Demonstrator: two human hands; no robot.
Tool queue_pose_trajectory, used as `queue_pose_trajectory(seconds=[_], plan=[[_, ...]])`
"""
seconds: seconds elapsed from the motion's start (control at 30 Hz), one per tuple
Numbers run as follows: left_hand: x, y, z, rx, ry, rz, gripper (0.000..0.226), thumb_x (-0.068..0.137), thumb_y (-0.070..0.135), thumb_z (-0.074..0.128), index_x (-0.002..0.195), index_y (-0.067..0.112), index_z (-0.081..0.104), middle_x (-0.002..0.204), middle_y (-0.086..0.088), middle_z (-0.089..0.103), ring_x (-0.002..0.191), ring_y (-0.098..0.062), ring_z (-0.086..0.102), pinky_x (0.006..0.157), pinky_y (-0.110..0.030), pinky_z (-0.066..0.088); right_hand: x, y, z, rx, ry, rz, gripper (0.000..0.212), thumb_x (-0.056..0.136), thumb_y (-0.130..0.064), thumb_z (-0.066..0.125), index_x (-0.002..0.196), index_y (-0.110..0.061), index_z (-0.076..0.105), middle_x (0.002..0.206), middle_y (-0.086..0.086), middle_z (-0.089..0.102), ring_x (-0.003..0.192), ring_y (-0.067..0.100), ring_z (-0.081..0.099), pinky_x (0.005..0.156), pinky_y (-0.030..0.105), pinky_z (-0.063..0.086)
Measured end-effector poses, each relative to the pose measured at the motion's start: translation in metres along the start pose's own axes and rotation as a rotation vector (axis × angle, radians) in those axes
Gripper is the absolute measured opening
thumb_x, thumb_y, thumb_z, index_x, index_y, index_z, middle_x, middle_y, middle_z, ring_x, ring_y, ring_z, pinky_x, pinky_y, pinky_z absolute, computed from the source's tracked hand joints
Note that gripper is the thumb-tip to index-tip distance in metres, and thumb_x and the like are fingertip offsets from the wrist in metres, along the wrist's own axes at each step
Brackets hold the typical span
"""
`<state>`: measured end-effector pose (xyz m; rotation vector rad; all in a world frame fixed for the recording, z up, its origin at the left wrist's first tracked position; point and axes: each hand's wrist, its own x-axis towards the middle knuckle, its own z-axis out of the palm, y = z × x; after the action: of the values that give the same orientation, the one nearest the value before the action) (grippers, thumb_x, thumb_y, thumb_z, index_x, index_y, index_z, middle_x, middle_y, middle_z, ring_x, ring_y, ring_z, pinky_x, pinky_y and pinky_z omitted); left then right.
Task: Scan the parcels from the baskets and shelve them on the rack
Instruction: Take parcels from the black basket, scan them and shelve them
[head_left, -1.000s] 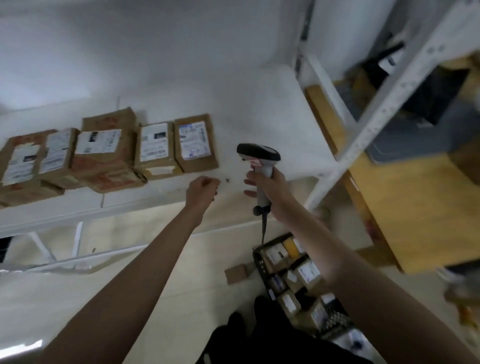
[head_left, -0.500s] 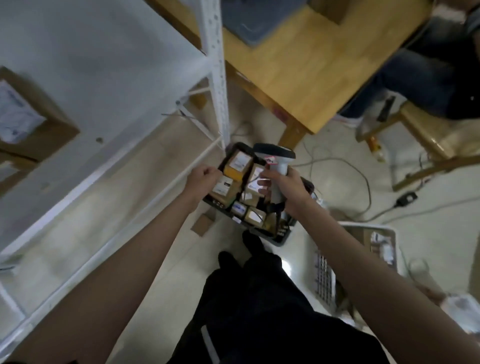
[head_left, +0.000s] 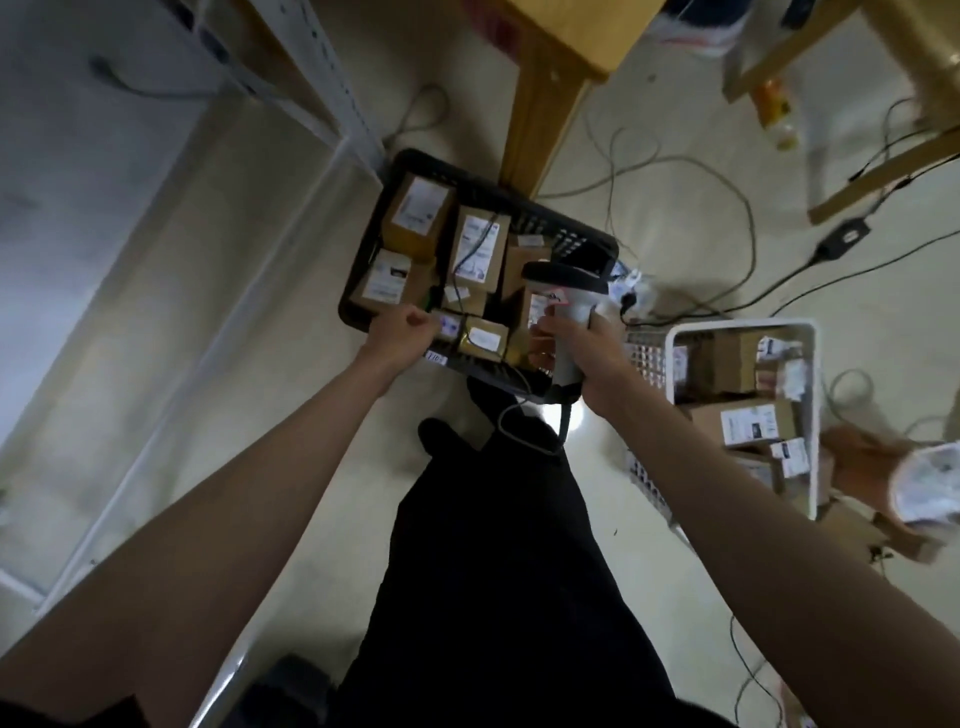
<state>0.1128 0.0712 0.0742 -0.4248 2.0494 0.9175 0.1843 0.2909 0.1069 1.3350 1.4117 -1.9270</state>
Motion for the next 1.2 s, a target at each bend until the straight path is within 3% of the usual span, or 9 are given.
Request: queue_pose_trajectory(seconds=[0.13, 0.2, 0.37, 0.43, 0.53, 0.87, 0.93, 1.03, 1.2], plan=[[0.048, -0.034, 0.005, 0.017, 0.048, -0.036, 0.016, 0.095, 0.026, 0.060, 0.107, 0.019, 0.069, 0.104, 0.005, 0.062, 0.090, -0.010, 0.055, 0.064, -0.017, 0.039, 0.057, 0.023, 0.031, -0.074, -0.039, 0.056, 0.008, 0.099, -0.003, 0.059, 0.107, -0.001, 0.060, 0.089, 0.014, 0.066, 0.072, 0.024, 0.066, 0.075, 0.040, 0.059], [0.074, -0.052, 0.002, 0.010, 0.084, -0.060, 0.017, 0.096, 0.023, 0.060, 0.110, 0.019, 0.068, 0.106, 0.005, 0.060, 0.097, -0.011, 0.052, 0.074, -0.020, 0.042, 0.084, 0.033, 0.051, -0.111, -0.064, 0.095, 0.009, 0.099, -0.003, 0.060, 0.108, -0.001, 0.060, 0.093, 0.017, 0.066, 0.077, 0.029, 0.064, 0.086, 0.046, 0.057], [0.132, -0.099, -0.009, -0.049, 0.167, -0.089, 0.017, 0.094, 0.015, 0.067, 0.082, 0.024, 0.057, 0.090, 0.010, 0.055, 0.101, -0.013, 0.051, 0.082, -0.019, 0.046, 0.152, 0.061, 0.099, -0.107, -0.133, 0.176, 0.007, 0.098, -0.002, 0.063, 0.103, -0.001, 0.058, 0.083, 0.015, 0.062, 0.062, 0.023, 0.059, 0.066, 0.034, 0.055], [0.152, -0.116, -0.013, -0.059, 0.194, -0.089, 0.008, 0.093, 0.016, 0.069, 0.096, 0.020, 0.063, 0.100, 0.012, 0.054, 0.105, -0.011, 0.048, 0.074, -0.010, 0.042, 0.178, 0.075, 0.116, -0.092, -0.123, 0.215, 0.014, 0.094, -0.003, 0.067, 0.106, 0.000, 0.060, 0.085, 0.016, 0.065, 0.065, 0.023, 0.063, 0.074, 0.042, 0.062], [0.179, -0.135, -0.017, -0.034, 0.213, -0.051, 0.046, 0.091, 0.018, 0.072, 0.134, 0.012, 0.056, 0.115, 0.007, 0.047, 0.109, -0.009, 0.046, 0.080, -0.011, 0.035, 0.212, 0.097, 0.137, -0.063, -0.152, 0.243, 0.026, 0.094, -0.004, 0.068, 0.118, -0.001, 0.059, 0.096, 0.016, 0.065, 0.080, 0.027, 0.066, 0.077, 0.044, 0.062], [0.255, -0.169, -0.013, -0.002, 0.138, -0.006, 0.054, 0.083, 0.018, 0.080, 0.128, 0.018, 0.050, 0.108, 0.017, 0.046, 0.091, 0.007, 0.047, 0.056, 0.007, 0.031, 0.277, 0.156, 0.175, -0.053, -0.229, 0.258, 0.036, 0.093, -0.010, 0.069, 0.126, -0.010, 0.055, 0.102, 0.005, 0.058, 0.090, 0.021, 0.055, 0.091, 0.047, 0.055], [0.263, -0.177, -0.007, -0.024, 0.153, -0.027, 0.036, 0.082, 0.016, 0.081, 0.104, 0.021, 0.053, 0.098, 0.016, 0.050, 0.082, 0.020, 0.052, 0.063, 0.006, 0.036, 0.283, 0.160, 0.181, -0.031, -0.242, 0.264, 0.034, 0.094, -0.013, 0.069, 0.126, -0.011, 0.056, 0.106, 0.007, 0.061, 0.094, 0.023, 0.057, 0.095, 0.048, 0.053], [0.266, -0.181, -0.001, -0.074, 0.122, -0.080, 0.070, 0.079, 0.031, 0.084, 0.136, 0.014, 0.049, 0.136, -0.005, 0.046, 0.127, -0.004, 0.047, 0.099, -0.016, 0.042, 0.286, 0.162, 0.186, -0.016, -0.235, 0.263, 0.026, 0.095, -0.015, 0.069, 0.119, -0.012, 0.059, 0.110, 0.010, 0.062, 0.094, 0.026, 0.059, 0.087, 0.045, 0.057], [0.256, -0.180, 0.006, -0.187, 0.124, -0.149, 0.074, 0.077, 0.036, 0.079, 0.141, 0.011, 0.050, 0.143, -0.006, 0.035, 0.121, -0.013, 0.046, 0.106, -0.017, 0.037, 0.281, 0.166, 0.170, -0.022, -0.238, 0.213, 0.011, 0.095, -0.013, 0.067, 0.104, -0.015, 0.061, 0.100, 0.010, 0.061, 0.086, 0.026, 0.057, 0.078, 0.041, 0.053]])
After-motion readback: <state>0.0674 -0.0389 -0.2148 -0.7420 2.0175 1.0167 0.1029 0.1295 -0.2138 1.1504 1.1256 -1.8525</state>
